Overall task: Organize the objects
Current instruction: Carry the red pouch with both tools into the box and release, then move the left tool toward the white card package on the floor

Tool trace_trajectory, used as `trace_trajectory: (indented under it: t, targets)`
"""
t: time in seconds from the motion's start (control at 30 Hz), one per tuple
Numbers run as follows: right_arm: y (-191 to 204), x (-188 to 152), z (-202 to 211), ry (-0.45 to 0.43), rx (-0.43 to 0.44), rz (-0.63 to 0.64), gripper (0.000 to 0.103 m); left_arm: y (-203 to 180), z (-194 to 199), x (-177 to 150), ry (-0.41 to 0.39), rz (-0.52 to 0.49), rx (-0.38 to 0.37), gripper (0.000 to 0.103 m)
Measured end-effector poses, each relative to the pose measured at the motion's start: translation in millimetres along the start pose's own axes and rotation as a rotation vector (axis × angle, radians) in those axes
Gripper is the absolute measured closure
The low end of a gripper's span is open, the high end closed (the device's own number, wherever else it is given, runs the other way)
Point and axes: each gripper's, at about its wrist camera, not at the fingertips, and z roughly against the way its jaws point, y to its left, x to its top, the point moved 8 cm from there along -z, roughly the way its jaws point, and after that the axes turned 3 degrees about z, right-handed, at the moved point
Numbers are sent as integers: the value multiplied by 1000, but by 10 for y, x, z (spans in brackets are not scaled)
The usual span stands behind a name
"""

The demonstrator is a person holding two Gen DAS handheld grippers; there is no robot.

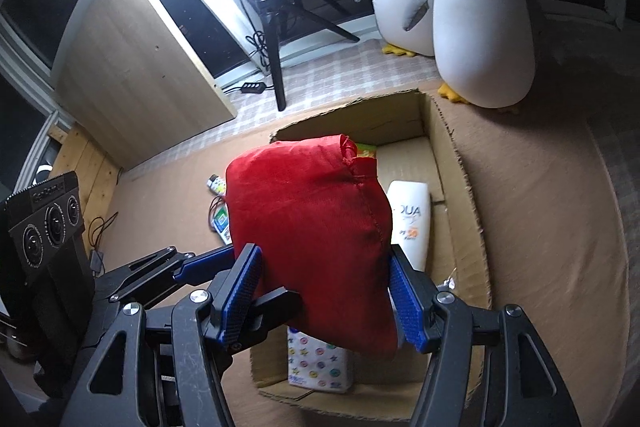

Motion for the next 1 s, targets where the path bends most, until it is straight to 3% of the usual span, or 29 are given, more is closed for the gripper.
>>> trace_trajectory:
  t: [0.37, 0.73, 1.0]
  targets:
    - [-81, 85, 58, -28, -59, 10, 44, -3, -31, 19, 2, -21, 29, 45]
    - [-43, 65, 153, -53, -57, -12, 43, -58, 185, -46, -30, -65, 49, 45]
    - [30, -65, 204, -69, -63, -31, 42, 252, 422, -193, -29, -36, 88, 45]
